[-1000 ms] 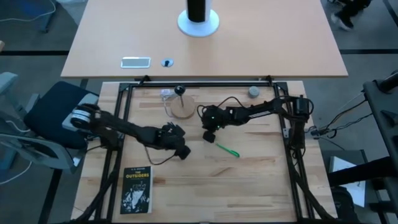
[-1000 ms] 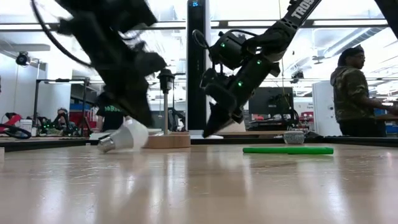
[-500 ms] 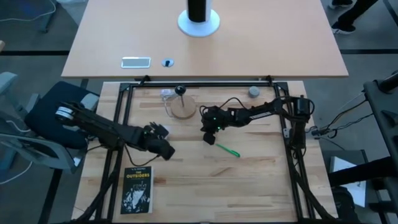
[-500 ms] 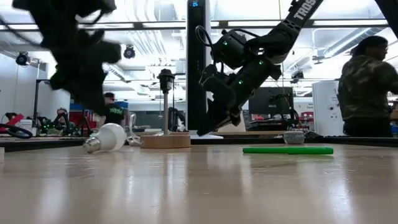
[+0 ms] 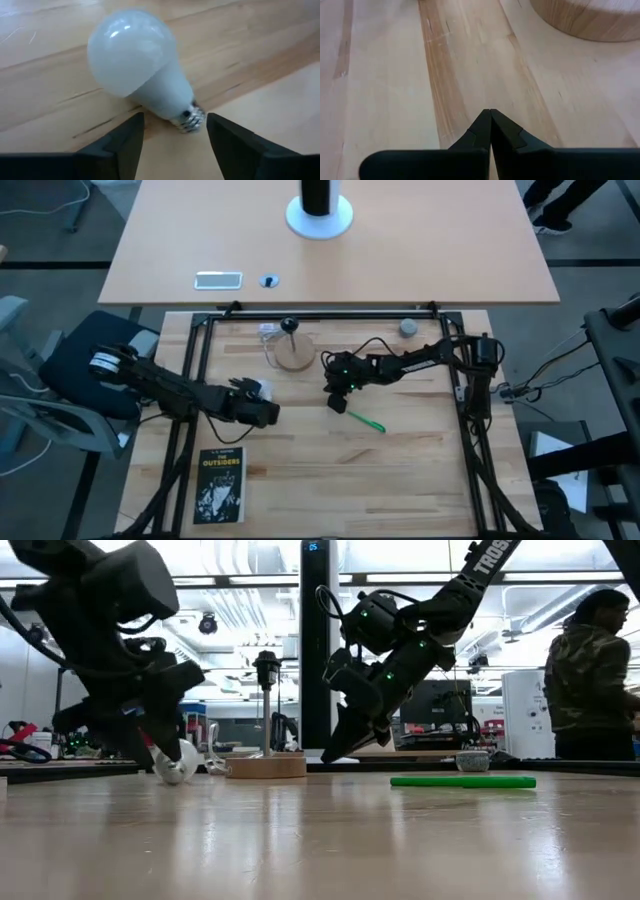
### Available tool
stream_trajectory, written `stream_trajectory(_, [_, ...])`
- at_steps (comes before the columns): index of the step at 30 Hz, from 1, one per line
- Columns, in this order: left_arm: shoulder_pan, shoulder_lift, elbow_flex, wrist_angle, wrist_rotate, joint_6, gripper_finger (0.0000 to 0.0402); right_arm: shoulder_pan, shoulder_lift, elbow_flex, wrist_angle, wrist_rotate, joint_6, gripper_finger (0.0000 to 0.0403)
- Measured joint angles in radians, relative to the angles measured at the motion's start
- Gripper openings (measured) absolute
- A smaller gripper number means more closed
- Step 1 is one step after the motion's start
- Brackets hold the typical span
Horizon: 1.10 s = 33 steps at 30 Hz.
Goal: Screw lightbulb
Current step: Insert the lightbulb into the lamp
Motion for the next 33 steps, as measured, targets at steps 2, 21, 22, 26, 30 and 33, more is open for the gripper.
stream_trajectory(2, [0.006, 0.0, -0.017, 0.021, -0.004, -0.002, 0.0213, 0.0, 0.0, 0.0, 0.002, 0.0, 0.0, 0.0])
stream_trajectory(21, [0.015, 0.006, -0.025, 0.276, -0.076, 0.305, 0.021, -0.005, 0.0, 0.0, 0.021, 0.0, -0.001, 0.0])
stream_trajectory(22, [0.015, 0.013, -0.023, 0.277, -0.063, 0.355, 0.021, -0.005, 0.0, 0.0, 0.022, 0.0, -0.001, 0.0])
stream_trajectory(26, [0.016, 0.048, -0.023, 0.268, -0.053, 0.508, 0.021, -0.005, 0.0, 0.0, 0.02, 0.0, -0.001, 0.0])
stream_trajectory(30, [0.016, 0.071, -0.024, 0.265, -0.053, 0.575, 0.021, -0.005, 0.0, 0.0, 0.02, 0.0, 0.001, 0.0])
stream_trajectory(33, [0.022, 0.081, -0.024, 0.272, -0.053, 0.575, 0.021, -0.005, 0.0, 0.0, 0.02, 0.0, 0.003, 0.0])
